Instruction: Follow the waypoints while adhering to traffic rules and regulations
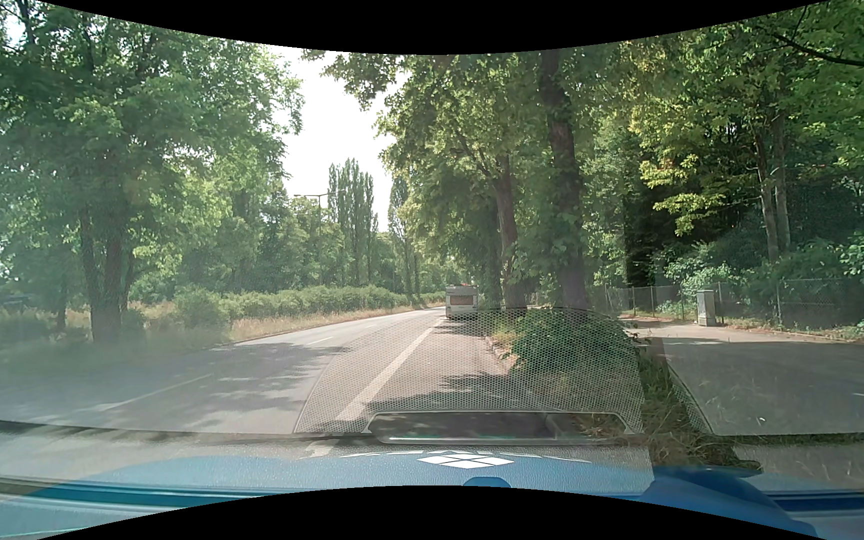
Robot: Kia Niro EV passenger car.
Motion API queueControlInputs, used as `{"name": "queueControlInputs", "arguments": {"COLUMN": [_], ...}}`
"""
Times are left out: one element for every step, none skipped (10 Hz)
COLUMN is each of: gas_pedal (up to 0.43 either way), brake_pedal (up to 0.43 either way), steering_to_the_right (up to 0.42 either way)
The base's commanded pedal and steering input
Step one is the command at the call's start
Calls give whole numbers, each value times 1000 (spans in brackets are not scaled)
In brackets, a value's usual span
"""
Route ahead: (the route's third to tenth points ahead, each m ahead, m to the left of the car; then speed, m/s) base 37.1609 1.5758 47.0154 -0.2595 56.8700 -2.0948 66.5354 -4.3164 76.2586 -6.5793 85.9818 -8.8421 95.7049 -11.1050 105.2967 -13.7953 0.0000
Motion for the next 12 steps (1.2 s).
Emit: {"name": "queueControlInputs", "arguments": {"gas_pedal": [0, 0, 0, 0, 0, 0, 0, 0, 0, 0, 0, 0], "brake_pedal": [396, 396, 396, 402, 402, 396, 402, 402, 396, 396, 402, 396], "steering_to_the_right": [5, 5, 4, 3, 3, 2, 1, 0, 0, -1, -1, -1]}}
